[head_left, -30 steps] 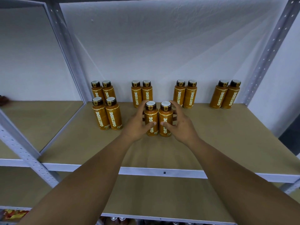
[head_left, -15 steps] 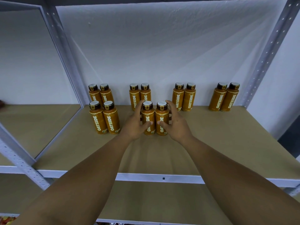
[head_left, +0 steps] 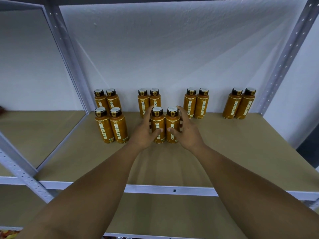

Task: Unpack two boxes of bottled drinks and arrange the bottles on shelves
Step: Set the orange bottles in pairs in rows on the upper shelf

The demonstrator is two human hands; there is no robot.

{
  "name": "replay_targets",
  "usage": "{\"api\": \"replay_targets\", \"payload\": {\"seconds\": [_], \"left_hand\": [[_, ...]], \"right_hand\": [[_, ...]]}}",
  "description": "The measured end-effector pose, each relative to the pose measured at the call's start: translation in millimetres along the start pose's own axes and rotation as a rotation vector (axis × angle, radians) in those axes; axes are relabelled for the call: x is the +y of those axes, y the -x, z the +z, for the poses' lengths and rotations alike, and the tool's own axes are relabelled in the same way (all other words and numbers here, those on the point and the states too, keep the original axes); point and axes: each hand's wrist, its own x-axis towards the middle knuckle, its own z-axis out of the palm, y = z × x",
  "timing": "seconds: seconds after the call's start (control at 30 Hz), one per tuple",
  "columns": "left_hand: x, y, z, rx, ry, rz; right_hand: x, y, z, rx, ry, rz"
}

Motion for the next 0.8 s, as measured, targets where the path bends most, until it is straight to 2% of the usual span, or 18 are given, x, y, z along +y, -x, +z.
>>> {"api": "replay_targets", "payload": {"seconds": [0.13, 0.23, 0.37, 0.47, 0.6, 0.8], "left_hand": [[1, 0, 1, -0.006, 0.042, -0.019], [-2, 4, 3, -0.013, 0.120, -0.097], [-8, 23, 11, -0.040, 0.138, -0.191], [-10, 39, 17, -0.009, 0.143, -0.244], [-6, 60, 26, 0.021, 0.040, -0.302], [5, 97, 34, -0.049, -0.234, -0.172]], "right_hand": [[-1, 0, -2, -0.008, -0.031, 0.028], [-4, 1, -5, -0.045, -0.101, 0.116], [3, 15, -7, -0.145, -0.086, 0.219], [12, 31, -6, -0.159, -0.074, 0.277], [18, 55, -7, -0.173, -0.011, 0.331], [15, 94, -9, -0.154, 0.117, 0.242]]}}
